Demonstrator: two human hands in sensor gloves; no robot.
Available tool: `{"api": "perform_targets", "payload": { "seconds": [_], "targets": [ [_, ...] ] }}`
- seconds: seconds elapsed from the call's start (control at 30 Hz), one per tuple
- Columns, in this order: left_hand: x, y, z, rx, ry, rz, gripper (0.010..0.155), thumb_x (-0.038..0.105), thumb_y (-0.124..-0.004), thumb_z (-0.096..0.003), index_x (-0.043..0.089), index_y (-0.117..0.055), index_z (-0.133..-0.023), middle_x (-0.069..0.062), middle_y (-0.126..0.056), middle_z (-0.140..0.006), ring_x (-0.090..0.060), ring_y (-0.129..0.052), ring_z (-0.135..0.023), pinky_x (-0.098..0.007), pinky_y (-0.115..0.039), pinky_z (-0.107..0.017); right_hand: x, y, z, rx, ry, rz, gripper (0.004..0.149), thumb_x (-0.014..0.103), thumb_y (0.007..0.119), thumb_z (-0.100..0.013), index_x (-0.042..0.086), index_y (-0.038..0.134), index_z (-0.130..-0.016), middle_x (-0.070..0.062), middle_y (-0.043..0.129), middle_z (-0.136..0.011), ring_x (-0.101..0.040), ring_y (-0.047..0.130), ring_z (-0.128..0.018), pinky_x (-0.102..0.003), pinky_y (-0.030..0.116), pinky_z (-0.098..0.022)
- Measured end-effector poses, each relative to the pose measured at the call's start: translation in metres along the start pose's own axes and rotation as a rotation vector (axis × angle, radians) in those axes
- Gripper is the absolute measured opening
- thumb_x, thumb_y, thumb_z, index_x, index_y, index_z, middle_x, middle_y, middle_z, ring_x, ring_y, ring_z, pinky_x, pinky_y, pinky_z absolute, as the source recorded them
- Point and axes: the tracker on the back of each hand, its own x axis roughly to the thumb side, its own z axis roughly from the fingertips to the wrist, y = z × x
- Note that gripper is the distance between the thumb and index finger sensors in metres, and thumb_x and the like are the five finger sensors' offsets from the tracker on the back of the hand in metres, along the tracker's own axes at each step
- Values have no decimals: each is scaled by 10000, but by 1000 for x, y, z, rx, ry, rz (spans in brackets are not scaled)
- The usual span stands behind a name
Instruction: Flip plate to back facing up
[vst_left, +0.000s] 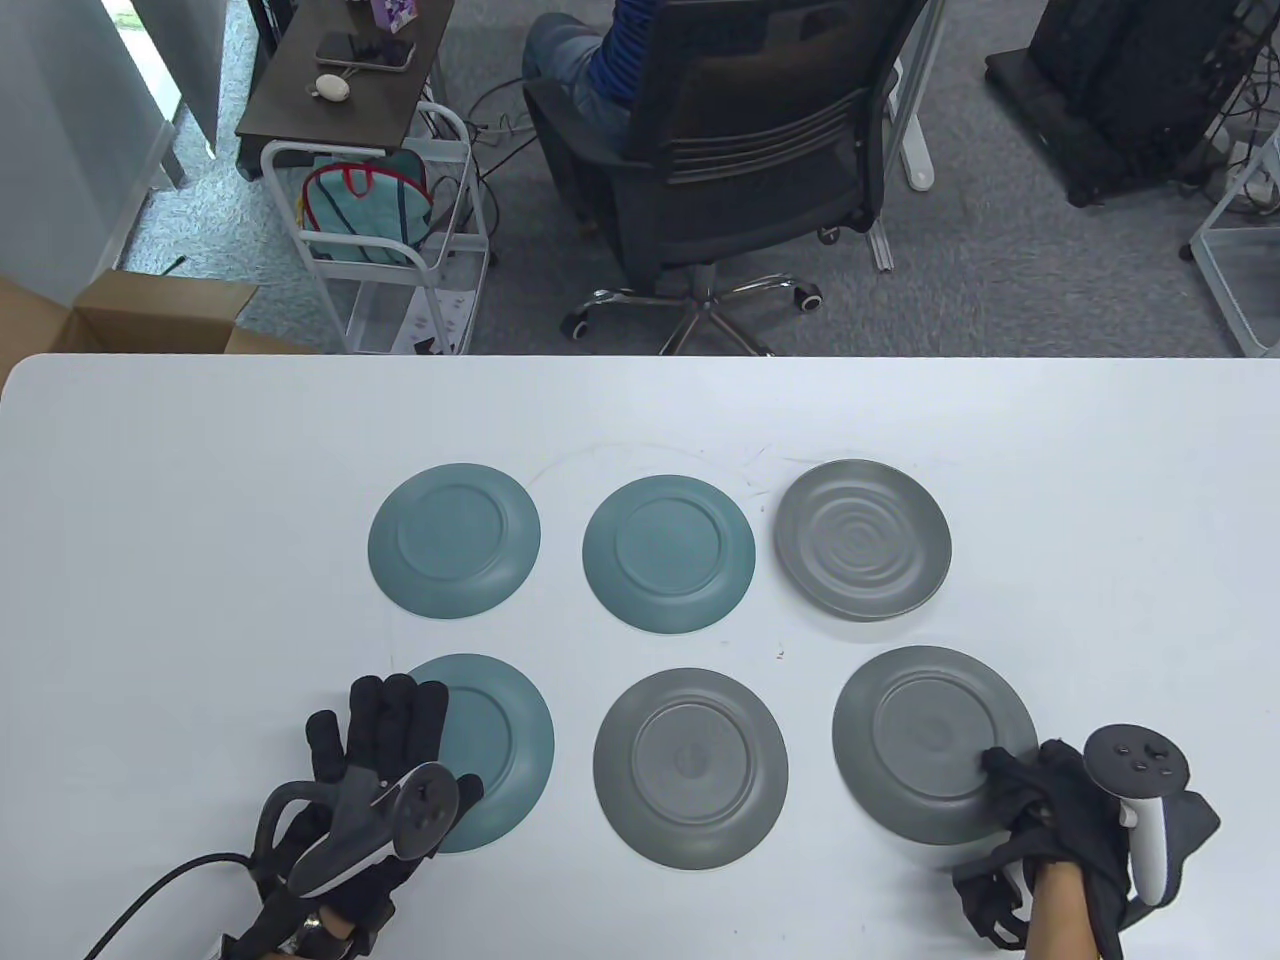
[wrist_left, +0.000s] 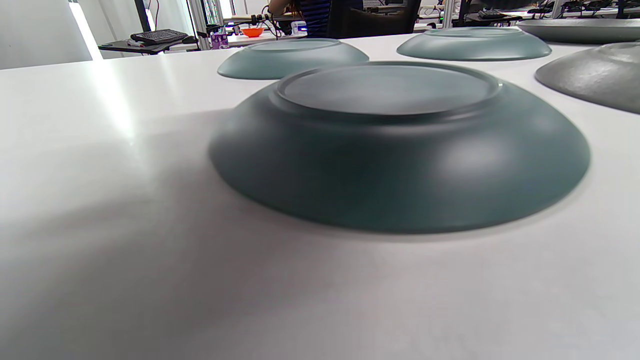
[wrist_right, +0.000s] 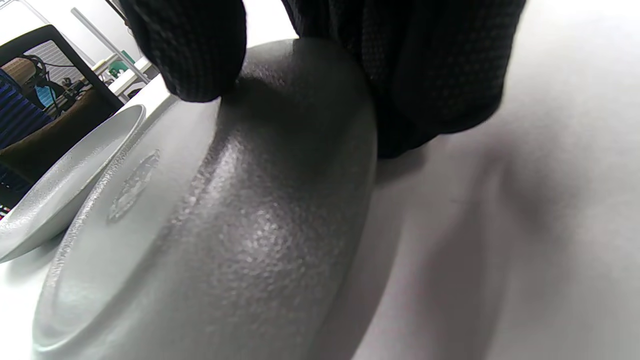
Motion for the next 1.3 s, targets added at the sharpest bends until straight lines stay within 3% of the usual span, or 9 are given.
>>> {"api": "perform_targets", "payload": {
  "seconds": [0.67, 1.3],
  "targets": [
    [-1, 0, -1, -9, 2, 5, 898, 691, -494, -564, 145, -150, -1188, -212, -229, -1211, -509, -289, -1163, -736, -317, -756, 15, 4, 1, -40, 12, 178, 750, 396, 811, -480, -38, 518, -1018, -242, 783, -899, -412, 912, -647, -420, 847, -421],
    [-2, 0, -2, -16, 14, -1, 897, 692, -493, -563, 148, -151, -1189, -211, -230, -1211, -507, -290, -1164, -736, -323, -757, 43, 17, 1, -40, -55, 504, 765, 415, 810, -482, -15, 505, -1036, -235, 777, -909, -409, 901, -660, -427, 831, -431]
  ]
}}
